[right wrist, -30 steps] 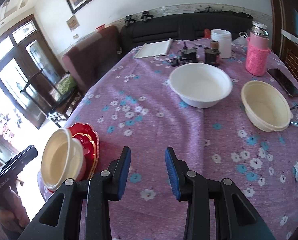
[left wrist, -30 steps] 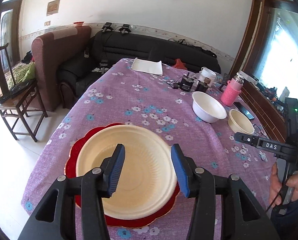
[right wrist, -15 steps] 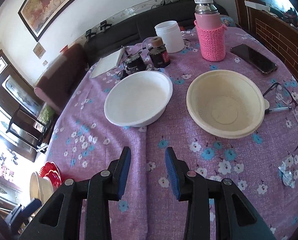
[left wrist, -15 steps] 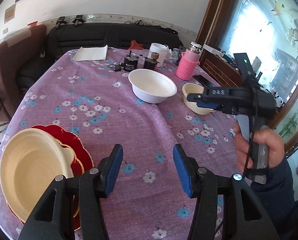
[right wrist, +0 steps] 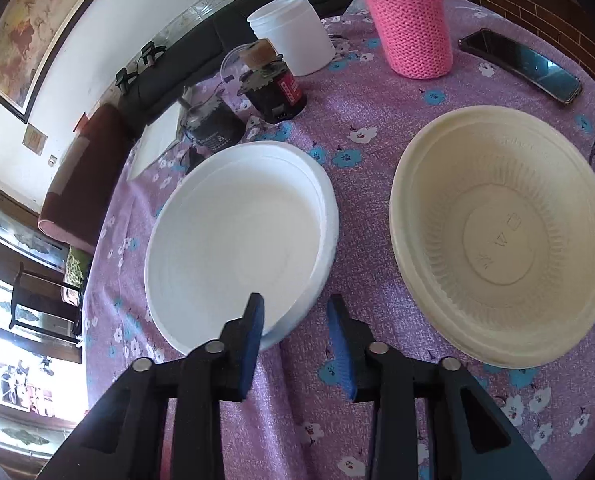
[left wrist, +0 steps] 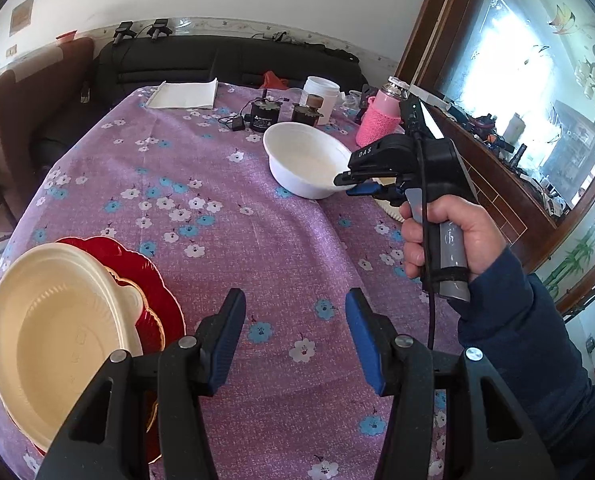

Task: Organize plates and bowls
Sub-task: 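Withdraw both tools and move the right tool to the other white bowl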

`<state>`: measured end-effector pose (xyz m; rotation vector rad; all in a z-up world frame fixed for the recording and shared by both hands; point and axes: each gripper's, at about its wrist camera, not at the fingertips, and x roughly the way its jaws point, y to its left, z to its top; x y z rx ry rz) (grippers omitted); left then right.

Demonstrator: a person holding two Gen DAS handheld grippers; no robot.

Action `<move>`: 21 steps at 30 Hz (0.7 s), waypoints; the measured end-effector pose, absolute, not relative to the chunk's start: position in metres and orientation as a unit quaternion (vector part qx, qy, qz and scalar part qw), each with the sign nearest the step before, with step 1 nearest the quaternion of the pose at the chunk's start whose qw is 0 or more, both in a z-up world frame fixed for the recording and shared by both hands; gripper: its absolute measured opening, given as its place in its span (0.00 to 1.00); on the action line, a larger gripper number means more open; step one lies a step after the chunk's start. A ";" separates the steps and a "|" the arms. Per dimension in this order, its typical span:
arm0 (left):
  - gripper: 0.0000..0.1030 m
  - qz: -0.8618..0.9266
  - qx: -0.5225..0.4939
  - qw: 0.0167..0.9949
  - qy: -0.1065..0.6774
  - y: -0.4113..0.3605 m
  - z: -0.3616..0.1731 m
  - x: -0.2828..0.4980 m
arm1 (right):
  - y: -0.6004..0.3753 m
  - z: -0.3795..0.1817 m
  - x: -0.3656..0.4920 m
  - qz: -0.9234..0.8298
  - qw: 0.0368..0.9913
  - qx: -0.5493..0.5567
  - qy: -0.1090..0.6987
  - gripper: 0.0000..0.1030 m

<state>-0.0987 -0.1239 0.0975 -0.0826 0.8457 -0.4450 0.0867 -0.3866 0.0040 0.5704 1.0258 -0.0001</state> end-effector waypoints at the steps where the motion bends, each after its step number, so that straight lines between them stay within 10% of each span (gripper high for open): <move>1: 0.50 -0.214 -0.040 0.887 0.407 -0.124 0.098 -0.098 | -0.386 0.002 0.086 -0.003 0.831 0.264 0.490 0.17; 21: 0.49 -0.255 -0.013 0.866 0.430 -0.174 0.086 -0.087 | -0.445 0.034 -0.099 0.111 0.824 0.249 0.497 0.10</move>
